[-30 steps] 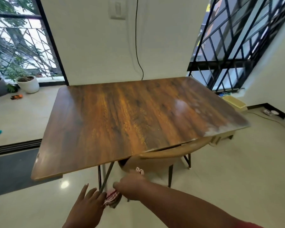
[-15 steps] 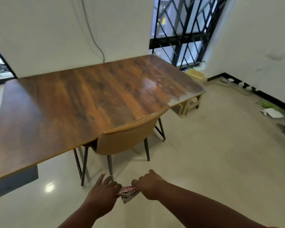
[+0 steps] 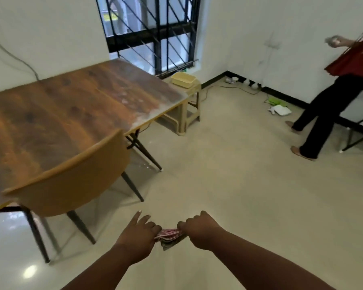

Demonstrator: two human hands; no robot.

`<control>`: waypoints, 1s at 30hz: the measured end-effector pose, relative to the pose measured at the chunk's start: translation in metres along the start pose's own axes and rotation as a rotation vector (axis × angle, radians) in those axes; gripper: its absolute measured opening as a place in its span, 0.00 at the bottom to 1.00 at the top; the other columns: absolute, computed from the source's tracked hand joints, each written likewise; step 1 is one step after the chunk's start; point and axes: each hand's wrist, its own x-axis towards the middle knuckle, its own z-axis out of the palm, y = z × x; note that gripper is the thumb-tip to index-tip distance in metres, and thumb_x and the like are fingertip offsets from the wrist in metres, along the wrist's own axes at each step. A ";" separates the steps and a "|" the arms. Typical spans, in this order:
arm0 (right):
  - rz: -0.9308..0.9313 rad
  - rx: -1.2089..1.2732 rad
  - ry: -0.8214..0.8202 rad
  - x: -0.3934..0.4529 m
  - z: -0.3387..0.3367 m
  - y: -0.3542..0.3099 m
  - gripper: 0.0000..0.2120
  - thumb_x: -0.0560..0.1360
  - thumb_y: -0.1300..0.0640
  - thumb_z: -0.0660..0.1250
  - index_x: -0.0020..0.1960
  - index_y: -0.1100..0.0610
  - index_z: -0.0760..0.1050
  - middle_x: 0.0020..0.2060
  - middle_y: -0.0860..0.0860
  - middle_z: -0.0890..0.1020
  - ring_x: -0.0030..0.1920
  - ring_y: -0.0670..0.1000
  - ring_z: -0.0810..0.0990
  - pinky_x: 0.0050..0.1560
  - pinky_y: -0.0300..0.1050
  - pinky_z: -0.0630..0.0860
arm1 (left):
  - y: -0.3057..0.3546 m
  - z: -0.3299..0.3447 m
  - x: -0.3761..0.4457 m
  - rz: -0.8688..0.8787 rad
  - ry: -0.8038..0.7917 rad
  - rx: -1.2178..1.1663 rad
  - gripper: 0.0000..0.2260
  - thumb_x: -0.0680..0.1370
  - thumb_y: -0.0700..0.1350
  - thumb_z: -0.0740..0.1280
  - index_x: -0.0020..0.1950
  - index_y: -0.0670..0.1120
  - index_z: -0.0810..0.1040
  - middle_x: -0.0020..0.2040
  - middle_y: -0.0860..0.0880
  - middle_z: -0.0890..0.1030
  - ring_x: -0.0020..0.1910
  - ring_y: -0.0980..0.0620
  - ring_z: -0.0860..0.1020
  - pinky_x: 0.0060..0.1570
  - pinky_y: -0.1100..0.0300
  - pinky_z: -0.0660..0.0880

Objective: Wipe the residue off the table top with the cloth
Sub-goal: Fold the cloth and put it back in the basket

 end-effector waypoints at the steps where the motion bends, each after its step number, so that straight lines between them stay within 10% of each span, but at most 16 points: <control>1: 0.020 0.013 0.011 -0.011 0.005 0.017 0.16 0.75 0.64 0.56 0.62 0.55 0.67 0.48 0.57 0.79 0.47 0.60 0.78 0.50 0.51 0.64 | 0.013 -0.004 0.013 0.018 0.013 0.003 0.19 0.82 0.49 0.52 0.73 0.54 0.64 0.71 0.50 0.70 0.76 0.47 0.55 0.72 0.48 0.35; 9: 0.181 0.057 0.036 -0.064 0.015 0.115 0.13 0.78 0.60 0.55 0.61 0.52 0.68 0.50 0.55 0.79 0.50 0.59 0.77 0.51 0.51 0.64 | 0.080 -0.043 0.093 0.176 0.037 0.076 0.18 0.79 0.48 0.55 0.69 0.51 0.69 0.66 0.48 0.74 0.74 0.44 0.61 0.72 0.46 0.39; 13: 0.223 0.053 0.053 -0.068 0.018 0.146 0.14 0.77 0.61 0.55 0.61 0.52 0.69 0.50 0.55 0.79 0.51 0.58 0.75 0.51 0.52 0.64 | 0.086 -0.055 0.129 0.249 0.025 0.140 0.14 0.67 0.52 0.66 0.52 0.57 0.80 0.46 0.56 0.82 0.57 0.49 0.79 0.66 0.45 0.58; 16: 0.248 0.060 0.060 -0.061 0.021 0.170 0.14 0.76 0.62 0.56 0.60 0.53 0.69 0.50 0.55 0.79 0.51 0.59 0.74 0.51 0.51 0.64 | 0.084 -0.059 0.158 0.244 -0.047 0.116 0.17 0.73 0.51 0.59 0.60 0.55 0.78 0.54 0.53 0.81 0.65 0.47 0.74 0.71 0.42 0.54; 21: 0.272 0.063 0.041 -0.035 0.021 0.219 0.13 0.76 0.61 0.55 0.59 0.53 0.69 0.49 0.55 0.79 0.50 0.59 0.73 0.51 0.51 0.64 | 0.075 -0.060 0.212 0.276 -0.022 0.171 0.16 0.67 0.54 0.56 0.46 0.59 0.81 0.39 0.59 0.82 0.50 0.52 0.82 0.60 0.47 0.68; 26: 0.278 0.040 0.006 0.002 0.007 0.272 0.11 0.78 0.59 0.55 0.58 0.54 0.69 0.49 0.56 0.79 0.50 0.60 0.73 0.52 0.53 0.64 | 0.055 -0.074 0.275 0.280 -0.063 0.178 0.14 0.68 0.53 0.65 0.53 0.57 0.80 0.46 0.55 0.83 0.58 0.48 0.79 0.65 0.44 0.61; 30: 0.304 0.054 0.012 0.029 -0.015 0.309 0.11 0.78 0.57 0.55 0.58 0.54 0.69 0.50 0.55 0.79 0.50 0.59 0.74 0.52 0.52 0.64 | 0.036 -0.102 0.326 0.262 -0.044 0.092 0.18 0.81 0.50 0.54 0.70 0.52 0.67 0.68 0.48 0.73 0.74 0.45 0.60 0.73 0.46 0.47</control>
